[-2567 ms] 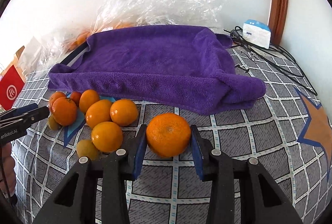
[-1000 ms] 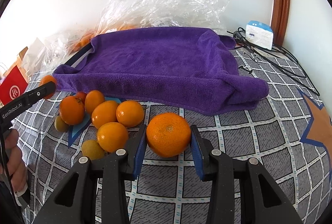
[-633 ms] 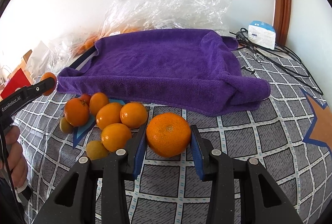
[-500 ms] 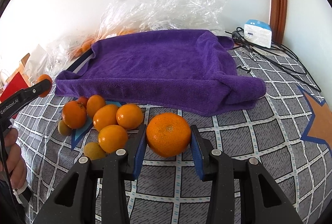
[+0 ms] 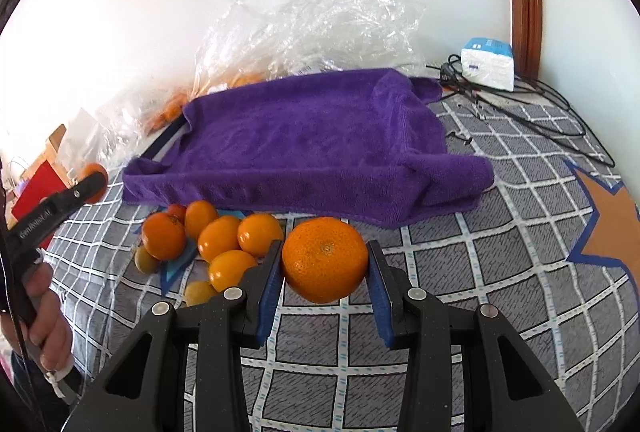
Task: Organize fruits
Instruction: 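Lift both held oranges and carry them over the purple towel tray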
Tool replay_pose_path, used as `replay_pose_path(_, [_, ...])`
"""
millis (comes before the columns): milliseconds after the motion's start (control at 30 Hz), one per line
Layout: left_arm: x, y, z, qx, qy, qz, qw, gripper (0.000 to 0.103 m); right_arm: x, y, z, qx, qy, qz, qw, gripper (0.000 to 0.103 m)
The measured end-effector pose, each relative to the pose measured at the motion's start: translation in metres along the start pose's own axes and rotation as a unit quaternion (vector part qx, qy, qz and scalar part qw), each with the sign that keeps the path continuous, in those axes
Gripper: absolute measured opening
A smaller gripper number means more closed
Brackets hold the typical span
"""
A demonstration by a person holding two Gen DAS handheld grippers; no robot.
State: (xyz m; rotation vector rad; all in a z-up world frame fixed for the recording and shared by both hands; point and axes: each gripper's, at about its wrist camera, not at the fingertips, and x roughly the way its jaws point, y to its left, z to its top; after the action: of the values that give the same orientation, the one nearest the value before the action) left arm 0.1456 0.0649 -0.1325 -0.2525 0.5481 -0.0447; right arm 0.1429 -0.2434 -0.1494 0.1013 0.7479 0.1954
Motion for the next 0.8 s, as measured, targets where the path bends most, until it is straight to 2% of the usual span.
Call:
replay_pose_path(233, [-0.001, -0.001, 0.000, 0.000, 0.000, -0.006, 1.0000, 0.039, -0.019, 0.006, 0.009, -0.013, -0.024, -0.006, 1.000, 0.040])
replay_pose_path(333, [-0.002, -0.004, 0.000, 0.010, -0.011, 0.006, 0.9999, 0.039, -0.022, 0.007, 0.012, -0.011, -0.028, 0.000, 1.000, 0.040])
replay_pose_path(533, [0.000, -0.003, 0.003, 0.008, 0.001, 0.008, 0.9999, 0.039, -0.021, 0.011, 0.022, -0.015, -0.031, 0.011, 0.999, 0.040])
replay_pose_path(633, [-0.005, 0.000, 0.009, -0.006, -0.001, 0.011, 0.9999, 0.039, -0.019, 0.012, 0.031, -0.016, -0.027, 0.014, 0.999, 0.040])
replay_pose_path(800, [-0.007, -0.010, 0.033, 0.015, -0.014, 0.016, 0.9997, 0.039, -0.014, 0.011, 0.050, -0.025, -0.037, 0.011, 0.999, 0.040])
